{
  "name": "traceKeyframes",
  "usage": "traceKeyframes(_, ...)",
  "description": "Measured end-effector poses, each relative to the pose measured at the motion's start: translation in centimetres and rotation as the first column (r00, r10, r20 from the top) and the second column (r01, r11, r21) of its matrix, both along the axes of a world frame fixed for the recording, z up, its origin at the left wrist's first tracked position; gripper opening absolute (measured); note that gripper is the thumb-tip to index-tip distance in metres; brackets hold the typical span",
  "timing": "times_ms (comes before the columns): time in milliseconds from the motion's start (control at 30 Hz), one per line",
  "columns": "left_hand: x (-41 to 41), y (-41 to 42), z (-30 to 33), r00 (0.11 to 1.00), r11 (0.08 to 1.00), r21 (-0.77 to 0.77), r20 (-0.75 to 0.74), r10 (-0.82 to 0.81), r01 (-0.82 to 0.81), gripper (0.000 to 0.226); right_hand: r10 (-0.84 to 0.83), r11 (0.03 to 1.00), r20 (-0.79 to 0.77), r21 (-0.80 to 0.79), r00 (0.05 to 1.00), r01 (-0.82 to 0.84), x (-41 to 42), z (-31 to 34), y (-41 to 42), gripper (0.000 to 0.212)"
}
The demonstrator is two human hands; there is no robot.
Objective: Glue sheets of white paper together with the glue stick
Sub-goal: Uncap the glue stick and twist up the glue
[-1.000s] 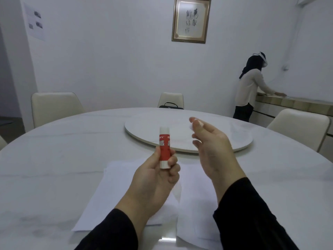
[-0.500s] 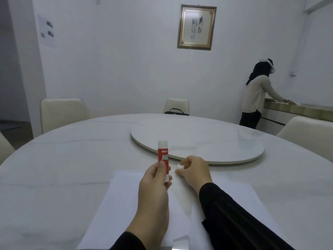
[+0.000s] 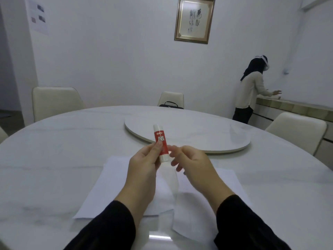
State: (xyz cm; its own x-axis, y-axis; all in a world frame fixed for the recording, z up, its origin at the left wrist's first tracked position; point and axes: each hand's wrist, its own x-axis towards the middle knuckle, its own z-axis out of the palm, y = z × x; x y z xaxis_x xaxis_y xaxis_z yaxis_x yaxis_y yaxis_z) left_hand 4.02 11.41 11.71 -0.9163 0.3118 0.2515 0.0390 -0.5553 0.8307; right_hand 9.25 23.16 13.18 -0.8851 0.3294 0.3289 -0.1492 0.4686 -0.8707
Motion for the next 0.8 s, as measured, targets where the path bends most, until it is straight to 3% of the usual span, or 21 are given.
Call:
traceKeyframes(133,0.4,-0.2,0.6,0.998,0.997,0.056,0.047,-0.045,0.043,0.032,-0.14,0.962,-0.205,0.202,0.969,0.182,1.4,-1.6,-2.4,0.017)
traceKeyframes(267,0.7,-0.4,1.2,0.997,0.998,0.002,-0.017,-0.069,0.069,0.028,-0.218,0.862,-0.357,0.367,0.908,0.35,1.4,-2.3,-3.6,0.022)
traceKeyframes(333,0.8,-0.5,1.3,0.994,0.995,-0.02,-0.052,-0.1,0.099,0.027,-0.159,0.938,-0.329,0.243,0.931,0.246,1.4,-2.4,-3.9,0.027)
traceKeyframes(367,0.9,-0.6,1.4,0.99,0.992,-0.021,-0.066,-0.126,0.125,0.028,-0.108,0.991,-0.283,0.051,0.953,0.127,1.5,-2.2,-3.9,0.032)
traceKeyframes(400,1.0,-0.6,1.5,0.985,0.987,-0.022,-0.073,-0.159,0.158,0.03,-0.009,0.968,-0.229,-0.246,0.973,-0.049,1.7,-1.8,-3.8,0.035)
traceKeyframes(433,1.1,-0.6,1.6,0.979,0.981,-0.032,-0.071,-0.191,0.189,0.033,0.166,0.782,-0.22,-0.564,0.961,-0.264,1.9,-1.6,-3.8,0.038)
traceKeyframes(467,1.2,-0.7,1.7,0.975,0.977,-0.053,-0.067,-0.21,0.207,0.035,0.326,0.504,-0.261,-0.765,0.909,-0.4,2.1,-1.2,-3.8,0.04)
traceKeyframes(500,1.3,-0.7,1.8,0.974,0.975,-0.074,-0.067,-0.215,0.21,0.036,0.411,0.296,-0.315,-0.841,0.855,-0.453,2.1,-1.0,-3.8,0.043)
traceKeyframes(533,1.2,-0.8,1.9,0.976,0.976,-0.087,-0.073,-0.206,0.2,0.035,0.443,0.24,-0.323,-0.856,0.836,-0.458,2.1,-1.0,-3.7,0.046)
traceKeyframes(567,1.1,-0.8,1.9,0.979,0.98,-0.086,-0.086,-0.187,0.18,0.035,0.427,0.307,-0.29,-0.844,0.856,-0.439,1.9,-1.2,-3.8,0.047)
traceKeyframes(600,0.9,-0.7,1.8,0.983,0.986,-0.077,-0.102,-0.155,0.147,0.033,0.349,0.49,-0.216,-0.787,0.912,-0.374,1.9,-1.4,-3.9,0.048)
traceKeyframes(667,0.7,-0.7,1.7,0.988,0.995,-0.055,-0.131,-0.085,0.078,0.031,0.064,0.876,-0.145,-0.466,0.987,-0.125,1.9,-1.7,-4.1,0.042)
traceKeyframes(733,0.7,-0.7,1.7,0.986,0.997,-0.047,-0.15,-0.075,0.069,0.031,-0.054,0.988,-0.242,-0.155,0.969,0.016,1.6,-2.1,-4.1,0.039)
traceKeyframes(767,0.7,-0.7,1.7,0.984,0.996,-0.05,-0.158,-0.084,0.077,0.031,-0.052,0.992,-0.259,-0.122,0.964,0.021,1.5,-2.3,-4.0,0.038)
traceKeyframes(800,0.8,-0.7,1.8,0.981,0.995,-0.053,-0.167,-0.097,0.089,0.031,-0.029,0.982,-0.252,-0.189,0.967,-0.02,1.7,-2.1,-4.1,0.038)
